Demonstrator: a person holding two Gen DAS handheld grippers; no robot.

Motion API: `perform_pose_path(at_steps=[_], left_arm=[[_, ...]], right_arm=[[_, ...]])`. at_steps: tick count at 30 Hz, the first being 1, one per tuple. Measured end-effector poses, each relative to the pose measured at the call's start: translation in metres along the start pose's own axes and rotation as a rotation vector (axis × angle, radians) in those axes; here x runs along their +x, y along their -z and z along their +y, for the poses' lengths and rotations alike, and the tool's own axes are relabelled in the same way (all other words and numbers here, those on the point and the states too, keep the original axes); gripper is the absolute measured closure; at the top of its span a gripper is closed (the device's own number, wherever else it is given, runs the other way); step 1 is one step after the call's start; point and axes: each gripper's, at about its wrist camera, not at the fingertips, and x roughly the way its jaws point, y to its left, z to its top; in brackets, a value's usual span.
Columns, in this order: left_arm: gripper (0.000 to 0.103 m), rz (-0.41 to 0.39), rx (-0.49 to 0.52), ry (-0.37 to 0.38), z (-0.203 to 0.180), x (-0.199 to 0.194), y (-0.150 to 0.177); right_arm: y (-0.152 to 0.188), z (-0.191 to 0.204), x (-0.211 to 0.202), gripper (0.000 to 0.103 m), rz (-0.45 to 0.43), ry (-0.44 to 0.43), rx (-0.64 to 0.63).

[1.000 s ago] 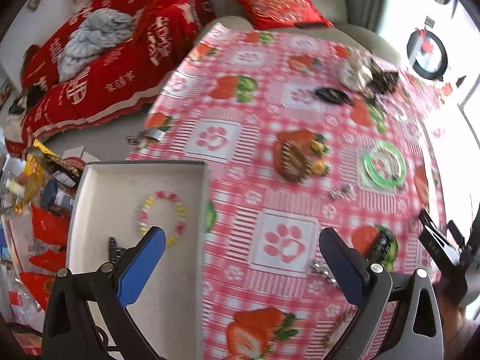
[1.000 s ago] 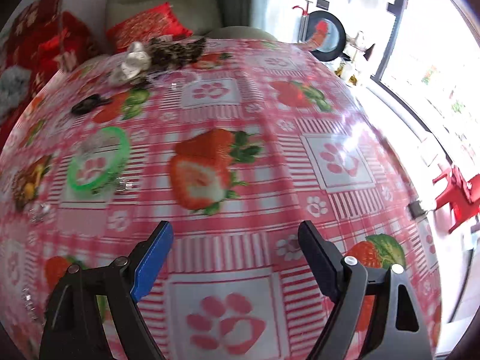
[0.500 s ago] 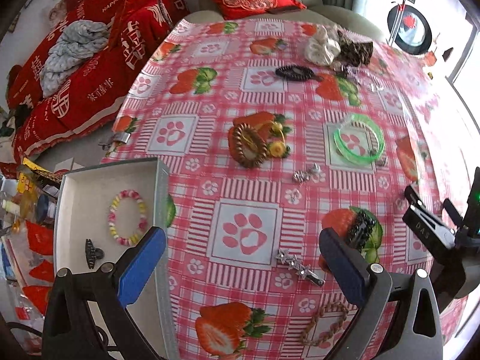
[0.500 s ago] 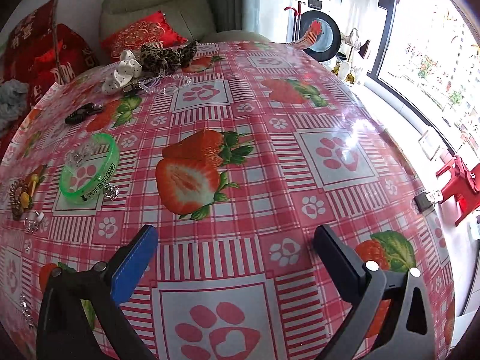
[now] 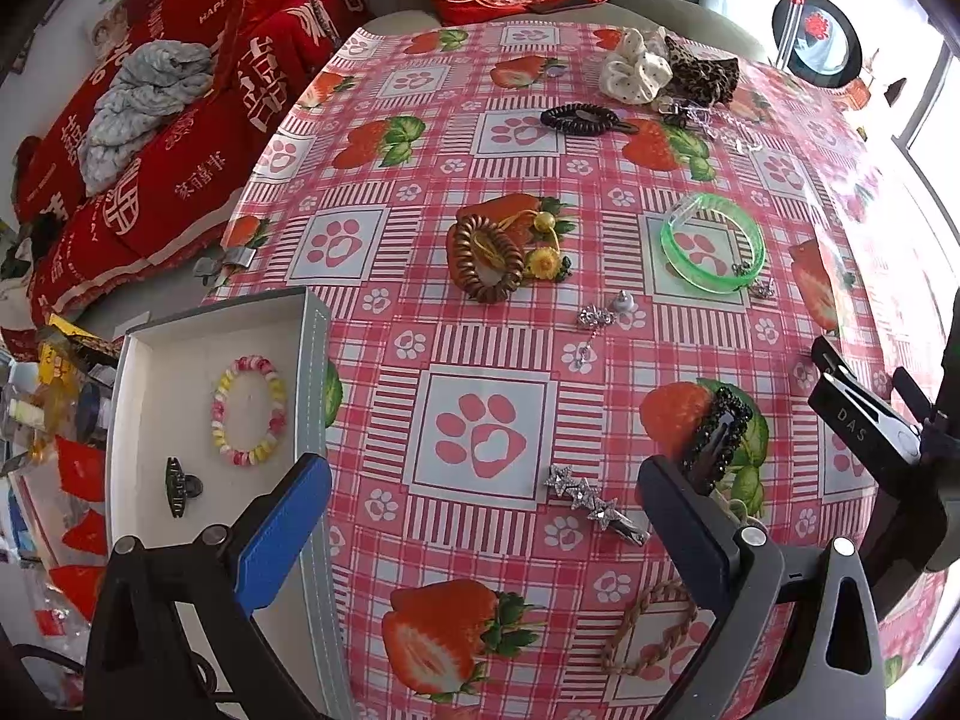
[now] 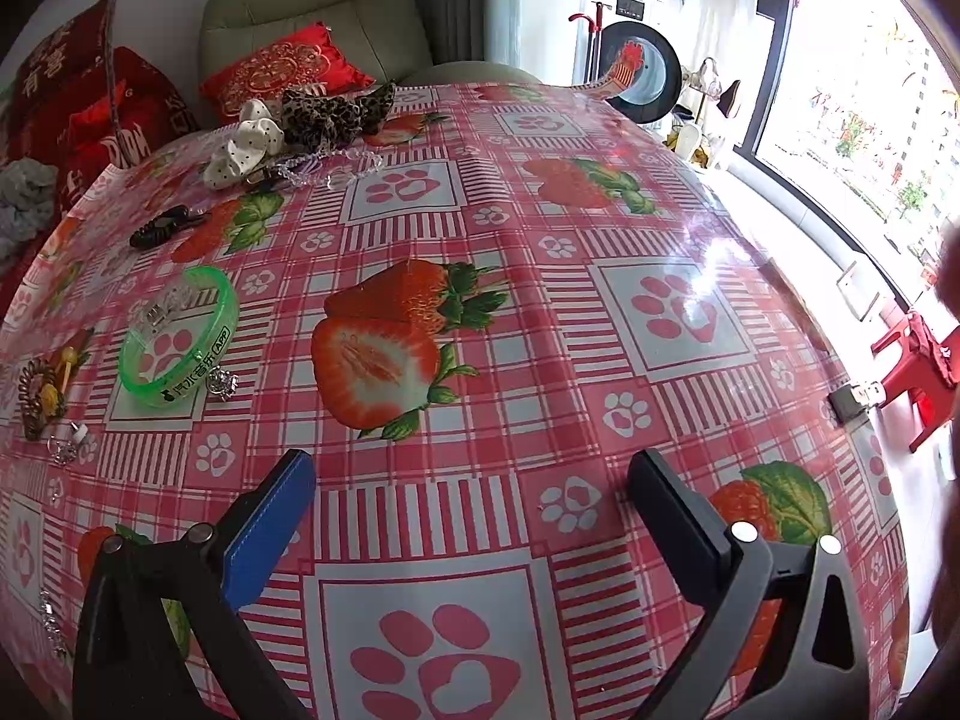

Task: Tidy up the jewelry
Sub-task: 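Move both open tools back over the jewelry on the tablecloth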

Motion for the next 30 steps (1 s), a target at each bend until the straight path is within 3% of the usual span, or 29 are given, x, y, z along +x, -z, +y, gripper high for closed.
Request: perform_pose_path(at_steps=[22,27,30], left_arm=[[0.0,0.046,0.024,0.037,0.01,0.015,0.001],[0.0,0.067,0.002,0.064,0.016,0.02,-0.002],[0.0,0.074,-0.008,0.084,0.017,0.022,-0.007]], right_arm=[[-0.002,-0.001,0.002,0.0,0.008,0.0,-0.001],[-0.015,-0.001,0.006,0.0,0.186,-0.037,-0.066],[-0.019,-0.009,-0.003,0.0,0.248,-0.09,-0.04]])
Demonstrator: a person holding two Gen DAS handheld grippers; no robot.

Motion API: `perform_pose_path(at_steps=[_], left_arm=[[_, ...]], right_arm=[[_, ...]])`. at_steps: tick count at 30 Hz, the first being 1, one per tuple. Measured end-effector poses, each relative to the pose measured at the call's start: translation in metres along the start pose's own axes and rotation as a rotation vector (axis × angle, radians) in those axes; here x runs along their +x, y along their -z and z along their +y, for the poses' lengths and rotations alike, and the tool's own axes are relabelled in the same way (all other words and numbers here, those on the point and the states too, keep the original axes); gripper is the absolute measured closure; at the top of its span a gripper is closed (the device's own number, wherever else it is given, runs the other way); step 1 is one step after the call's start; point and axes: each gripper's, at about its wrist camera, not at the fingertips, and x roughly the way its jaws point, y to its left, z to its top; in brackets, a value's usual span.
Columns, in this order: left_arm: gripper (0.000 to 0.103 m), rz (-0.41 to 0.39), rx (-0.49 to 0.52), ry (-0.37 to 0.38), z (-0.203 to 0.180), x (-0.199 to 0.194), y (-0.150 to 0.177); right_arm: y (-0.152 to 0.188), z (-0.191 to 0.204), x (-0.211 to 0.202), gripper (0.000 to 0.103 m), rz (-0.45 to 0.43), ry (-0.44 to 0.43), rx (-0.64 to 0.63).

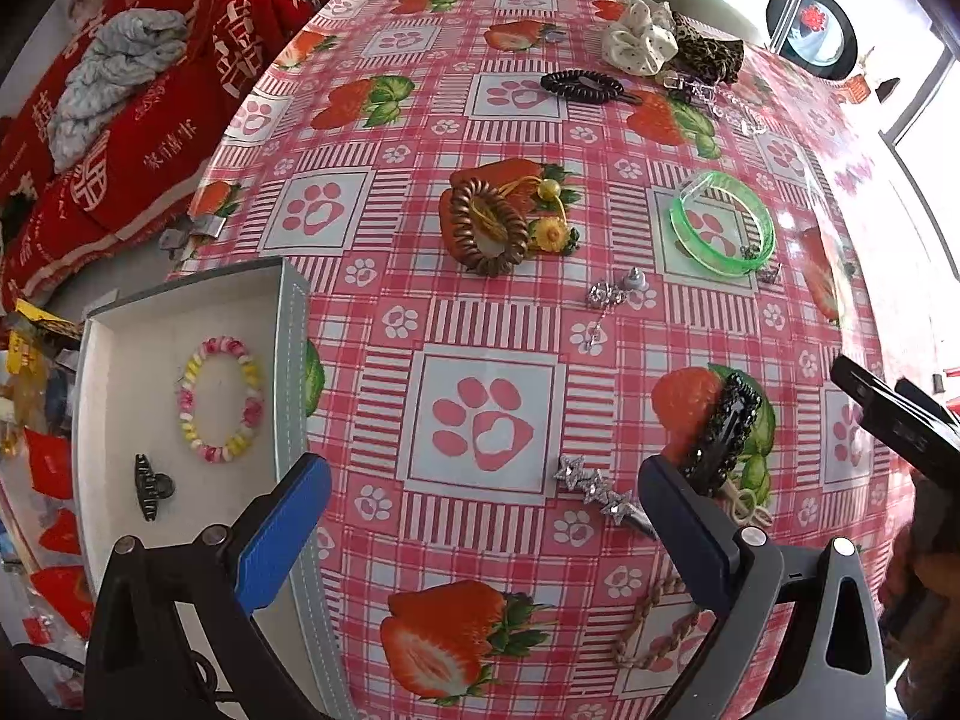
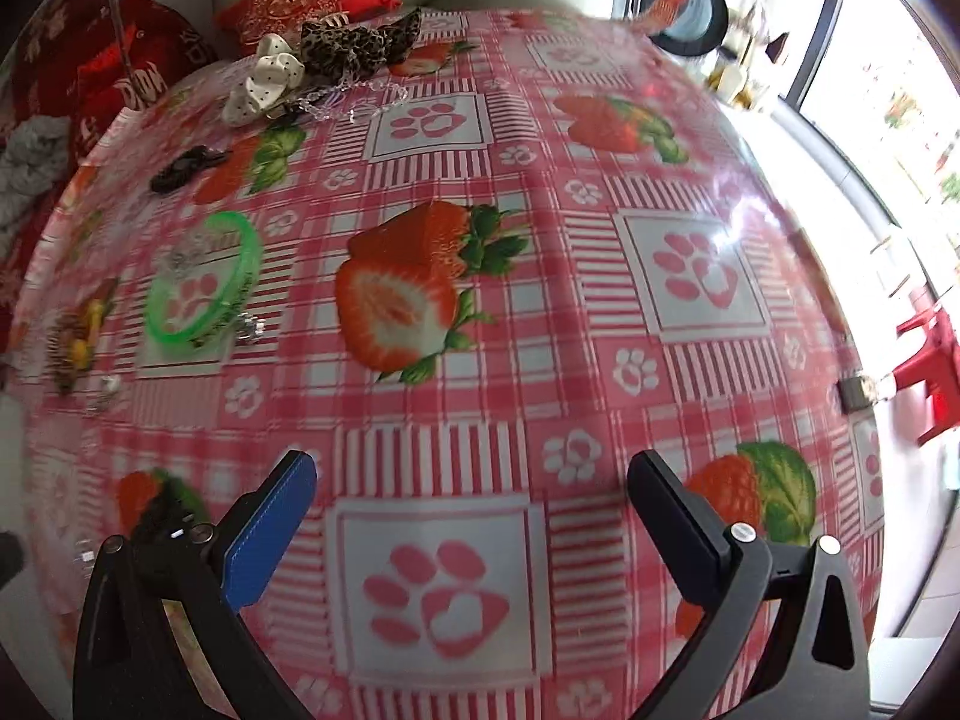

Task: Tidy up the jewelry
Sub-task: 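Move both open tools back over the jewelry on the tablecloth, then grasp the brown coiled hair tie with the left tool while the right tool grasps the green bangle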

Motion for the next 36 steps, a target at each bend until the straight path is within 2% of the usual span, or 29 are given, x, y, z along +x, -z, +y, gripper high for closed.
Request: perform_pose_path(at_steps=[6,13,14,16,17,18,22,23,24,27,30,33,36], left_arm=[[0.0,-0.034,-0.046,0.008,0.009,-0.001,-0.024],[0.0,-0.076,-0.072,0.024,0.025,0.007,-0.062],[0.01,-0.079,-0.073,0.023,0.025,0.009,-0.065],[0.013,-0.067,-0.074,0.029,0.028,0.018,-0.074],[0.018,-0.067,-0.077,0.034,0.028,0.021,-0.077],[0.027,-0.072,-0.076,0.037,0.029,0.025,-0.081],[0.031,-0.056,-0.067,0.055,0.028,0.04,-0.09],[0.038,-0.051,-0.068,0.06,0.028,0.043,-0.091],[0.04,-0.039,-0.069,0.065,0.028,0.048,-0.094],[0.04,-0.025,-0.087,0.08,0.029,0.057,-0.099],[0.04,-0.023,-0.089,0.083,0.028,0.063,-0.102],[0.04,-0.016,-0.086,0.086,0.027,0.069,-0.105],[0.04,-0.011,-0.082,0.094,0.025,0.073,-0.106]], right_arm=[[-0.009,0.003,-0.019,0.0,0.054,-0.092,0.013],[-0.043,0.027,-0.028,0.0,0.059,-0.156,-0.039],[-0.048,0.03,-0.027,0.0,0.063,-0.159,-0.04],[-0.058,0.036,-0.026,0.0,0.067,-0.15,-0.055],[-0.063,0.04,-0.024,0.0,0.069,-0.146,-0.068],[-0.068,0.044,-0.023,0.0,0.071,-0.14,-0.082],[-0.082,0.056,-0.016,0.0,0.08,-0.141,-0.118],[-0.084,0.059,-0.013,0.0,0.084,-0.141,-0.123],[-0.088,0.062,-0.009,0.0,0.09,-0.137,-0.13],[-0.094,0.069,0.001,0.0,0.106,-0.128,-0.146],[-0.098,0.078,0.01,0.006,0.112,-0.119,-0.171],[-0.101,0.086,0.02,0.025,0.128,-0.101,-0.196],[-0.103,0.09,0.031,0.033,0.154,-0.101,-0.198]])
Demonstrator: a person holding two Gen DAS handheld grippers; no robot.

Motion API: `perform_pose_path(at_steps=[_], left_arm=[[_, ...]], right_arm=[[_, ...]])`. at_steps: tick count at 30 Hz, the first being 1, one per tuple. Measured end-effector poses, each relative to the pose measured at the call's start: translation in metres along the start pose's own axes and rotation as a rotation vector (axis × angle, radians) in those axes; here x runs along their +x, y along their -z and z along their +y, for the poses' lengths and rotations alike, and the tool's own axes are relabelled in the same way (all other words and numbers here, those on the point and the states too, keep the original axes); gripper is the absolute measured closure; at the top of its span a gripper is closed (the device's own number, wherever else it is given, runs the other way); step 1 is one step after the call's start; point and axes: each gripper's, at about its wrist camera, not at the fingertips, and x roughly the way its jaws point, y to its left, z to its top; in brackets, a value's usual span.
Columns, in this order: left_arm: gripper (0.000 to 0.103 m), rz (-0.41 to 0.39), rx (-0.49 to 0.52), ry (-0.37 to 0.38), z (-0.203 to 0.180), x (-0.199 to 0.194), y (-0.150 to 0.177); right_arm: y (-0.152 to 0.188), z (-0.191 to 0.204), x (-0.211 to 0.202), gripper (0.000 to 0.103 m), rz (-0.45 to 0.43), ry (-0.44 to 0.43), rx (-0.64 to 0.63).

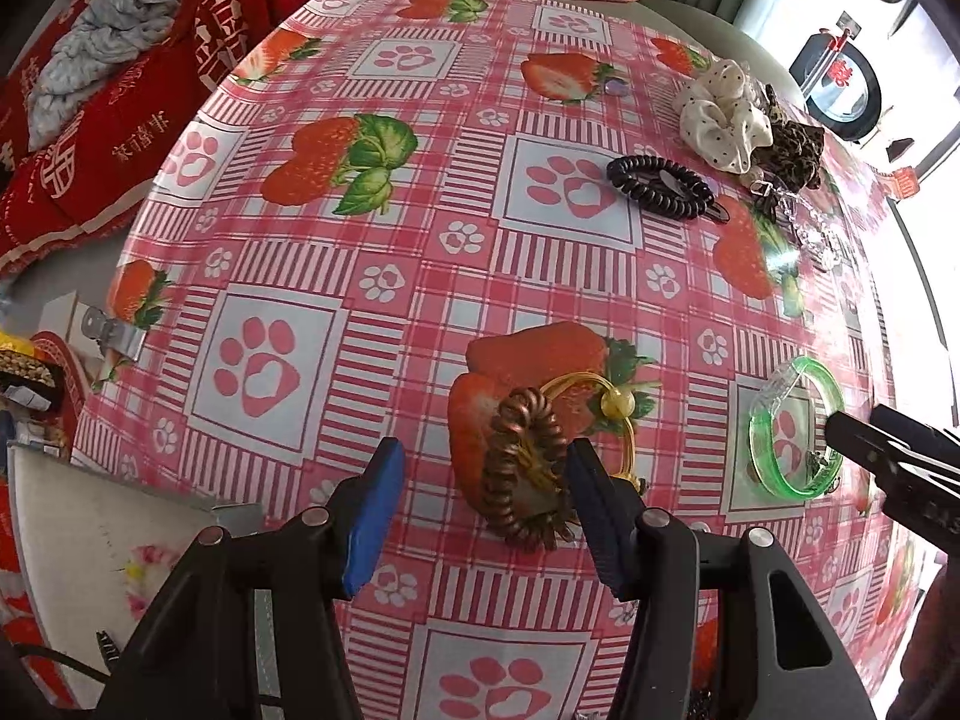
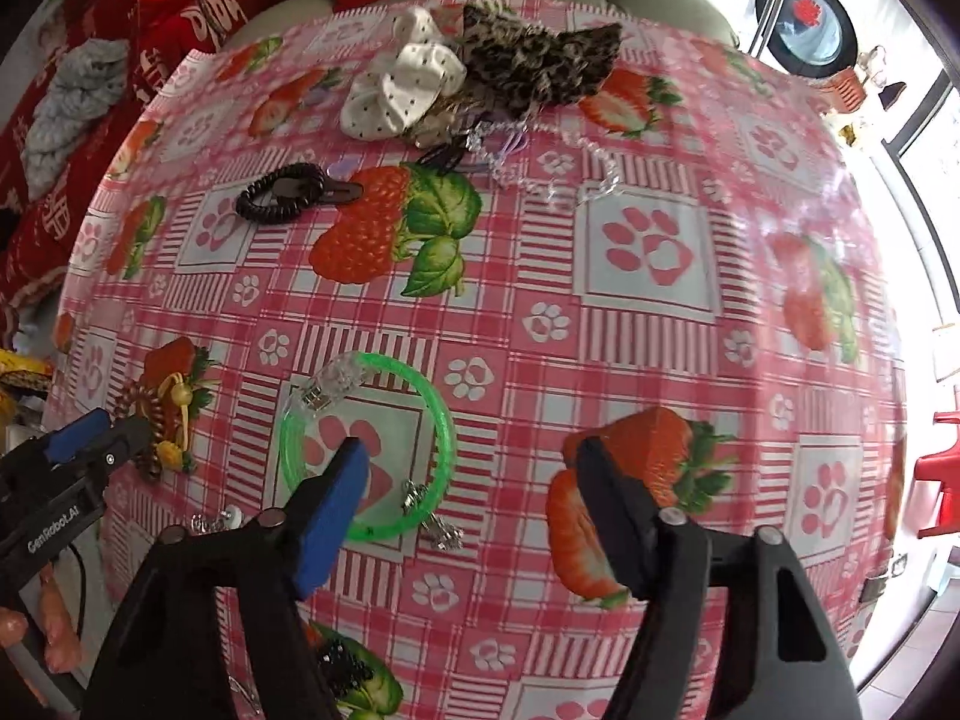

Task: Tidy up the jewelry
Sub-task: 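Grasp the brown coiled hair tie with the left tool while the right tool grasps the green bangle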

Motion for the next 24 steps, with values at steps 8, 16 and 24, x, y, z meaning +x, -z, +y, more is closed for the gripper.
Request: perform_pose_path(at_steps=[8,16,24], left_arm=[[0.061,0.003,-0.001,0.05,-0.002,-0.002,0.002],[0.085,-0.023,0.022,0.075,-0.004,-0.013,0.01],[0.085,-0.048,0.01,0.118,-0.006,-0.035,0.012]], right_arm=[[0.001,0.011,0.012,0.05,0.029,0.012,-0.028],[0.0,0.017,0.014,0.093,0.022,0.011,-0.028],[-0.001,0.016,0.0,0.095,-0.026,-0.038,-0.005]])
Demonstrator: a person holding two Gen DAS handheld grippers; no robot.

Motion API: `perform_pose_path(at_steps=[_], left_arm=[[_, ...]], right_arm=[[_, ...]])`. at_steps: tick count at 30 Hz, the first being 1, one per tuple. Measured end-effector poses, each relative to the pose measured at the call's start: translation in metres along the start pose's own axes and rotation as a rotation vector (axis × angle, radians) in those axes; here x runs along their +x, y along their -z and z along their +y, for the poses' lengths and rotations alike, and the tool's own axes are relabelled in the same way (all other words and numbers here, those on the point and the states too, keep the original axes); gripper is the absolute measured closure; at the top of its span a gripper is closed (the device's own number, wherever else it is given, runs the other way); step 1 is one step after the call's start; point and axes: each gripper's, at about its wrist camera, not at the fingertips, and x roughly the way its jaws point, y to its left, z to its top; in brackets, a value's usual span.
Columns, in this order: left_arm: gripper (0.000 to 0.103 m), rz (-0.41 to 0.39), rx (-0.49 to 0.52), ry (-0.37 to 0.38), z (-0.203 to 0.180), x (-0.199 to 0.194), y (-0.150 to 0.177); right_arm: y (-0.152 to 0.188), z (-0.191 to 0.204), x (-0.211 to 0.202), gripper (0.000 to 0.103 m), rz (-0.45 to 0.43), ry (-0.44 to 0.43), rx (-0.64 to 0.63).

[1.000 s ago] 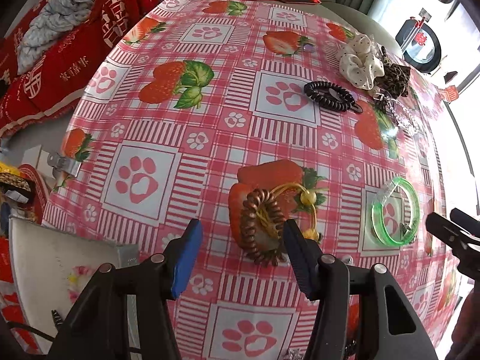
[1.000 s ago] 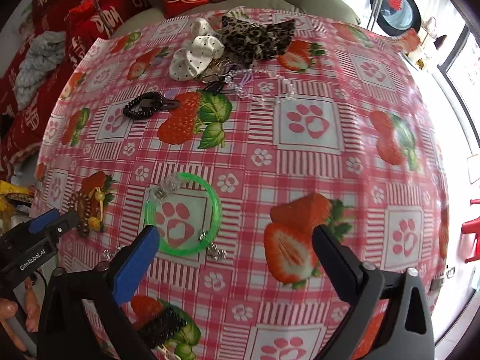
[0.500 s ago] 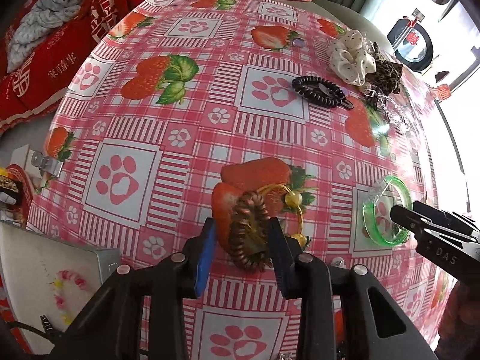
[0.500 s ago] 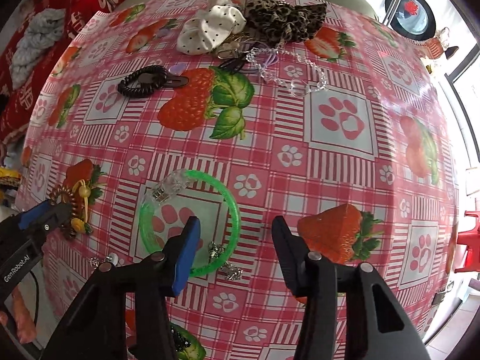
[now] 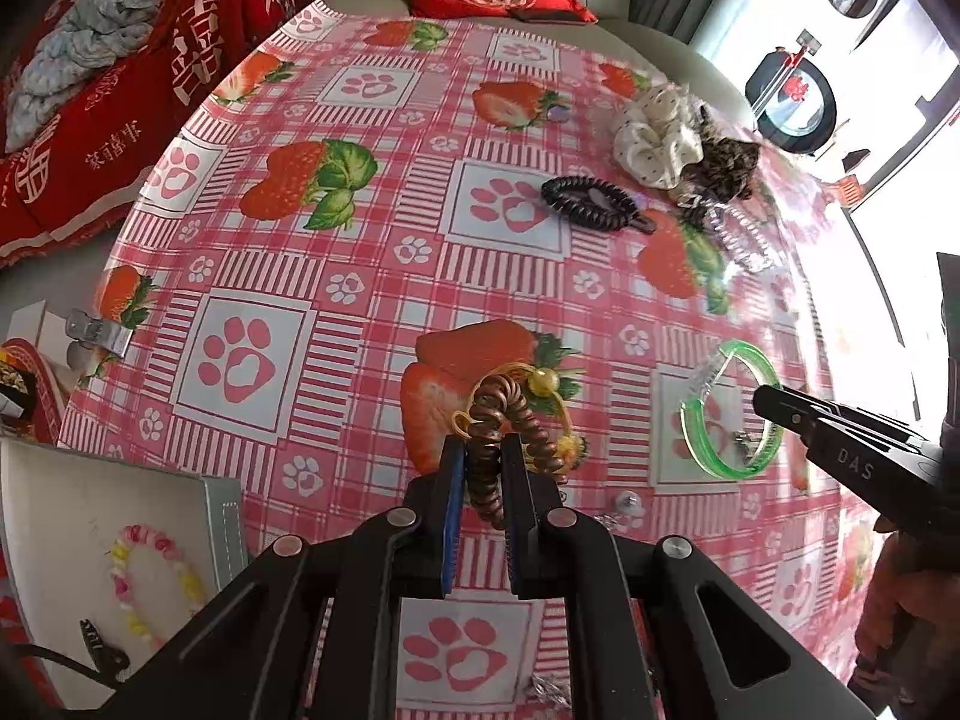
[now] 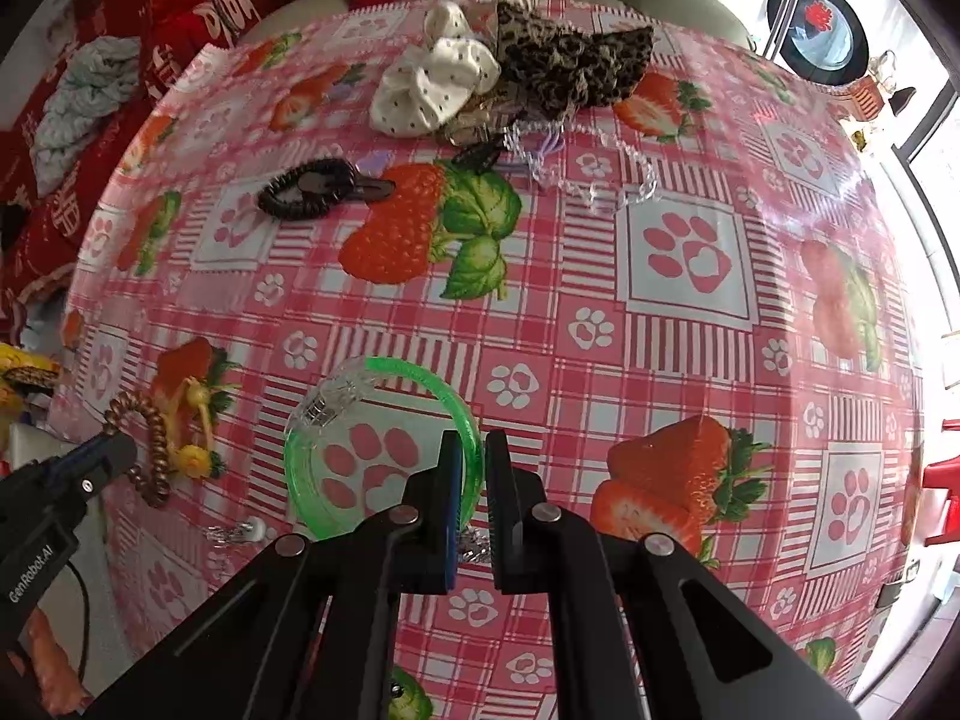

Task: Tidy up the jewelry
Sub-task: 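Grasp the brown coiled hair tie with the left tool while the right tool grasps the green bangle, then carry both items into the white tray while both tools open to release them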

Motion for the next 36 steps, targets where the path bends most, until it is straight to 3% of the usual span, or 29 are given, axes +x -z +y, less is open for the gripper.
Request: perform_pose_path(at_steps=[10,19,36], left_arm=[[0.085,-0.043,-0.013,0.035,0.001,-0.046,0.02],[0.085,-0.064,-0.06,0.005,0.035,-0.09,0.064],[0.085,-0.045,-0.287,-0.159,0.162,-0.134,0.159]], right_arm=[[0.012,0.002,-0.036,0.095,-0.017,-0.064,0.019],[0.029,0.033,-0.069,0.095,-0.025,-0.11,-0.028],[0.074,0.205,-0.069,0.095,0.053,-0.266,-0.308]])
